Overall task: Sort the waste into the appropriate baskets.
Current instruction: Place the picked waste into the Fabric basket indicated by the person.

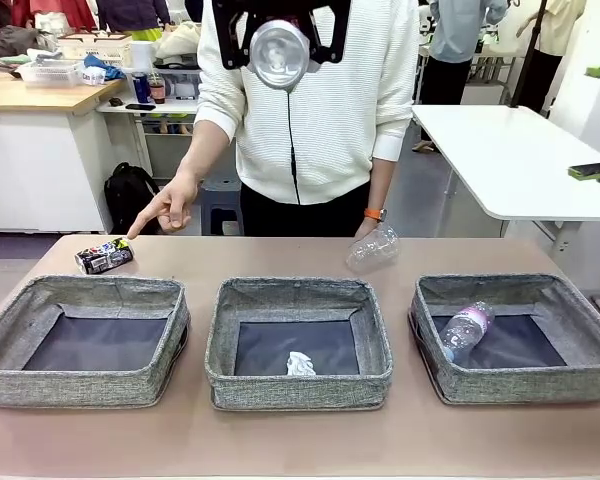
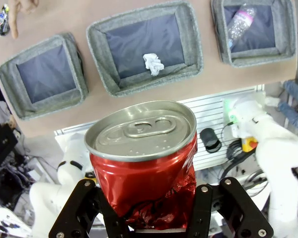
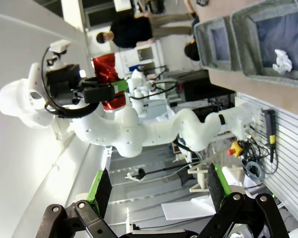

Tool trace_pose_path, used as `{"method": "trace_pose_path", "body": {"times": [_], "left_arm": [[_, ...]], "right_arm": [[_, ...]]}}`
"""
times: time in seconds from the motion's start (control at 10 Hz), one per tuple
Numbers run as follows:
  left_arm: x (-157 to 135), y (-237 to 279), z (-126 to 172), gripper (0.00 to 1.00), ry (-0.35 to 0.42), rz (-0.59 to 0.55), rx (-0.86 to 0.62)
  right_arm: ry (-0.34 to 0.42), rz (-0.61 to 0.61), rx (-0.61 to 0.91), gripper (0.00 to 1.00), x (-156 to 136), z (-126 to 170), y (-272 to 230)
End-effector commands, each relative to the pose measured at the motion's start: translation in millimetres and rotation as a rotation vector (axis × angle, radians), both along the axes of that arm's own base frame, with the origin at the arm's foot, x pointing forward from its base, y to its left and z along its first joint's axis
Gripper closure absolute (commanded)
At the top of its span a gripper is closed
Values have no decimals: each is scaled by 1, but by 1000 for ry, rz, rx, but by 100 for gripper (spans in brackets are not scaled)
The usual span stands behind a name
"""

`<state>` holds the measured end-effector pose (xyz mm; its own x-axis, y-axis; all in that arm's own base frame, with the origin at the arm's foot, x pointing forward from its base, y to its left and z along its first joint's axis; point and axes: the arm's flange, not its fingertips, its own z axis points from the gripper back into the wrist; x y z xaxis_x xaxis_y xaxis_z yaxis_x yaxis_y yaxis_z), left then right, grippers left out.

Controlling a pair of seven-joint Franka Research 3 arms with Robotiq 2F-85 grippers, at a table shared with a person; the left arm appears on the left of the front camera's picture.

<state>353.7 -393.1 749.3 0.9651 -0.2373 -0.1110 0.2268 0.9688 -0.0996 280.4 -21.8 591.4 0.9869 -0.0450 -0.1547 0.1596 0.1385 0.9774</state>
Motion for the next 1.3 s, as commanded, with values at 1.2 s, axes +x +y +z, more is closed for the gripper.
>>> {"method": "trace_pose_path", "body": {"times": [1.2], "left_arm": [[-10, 243, -274, 100, -22, 327, 199]], "right_arm": [[-15, 7, 11, 0, 1, 4, -2]]}}
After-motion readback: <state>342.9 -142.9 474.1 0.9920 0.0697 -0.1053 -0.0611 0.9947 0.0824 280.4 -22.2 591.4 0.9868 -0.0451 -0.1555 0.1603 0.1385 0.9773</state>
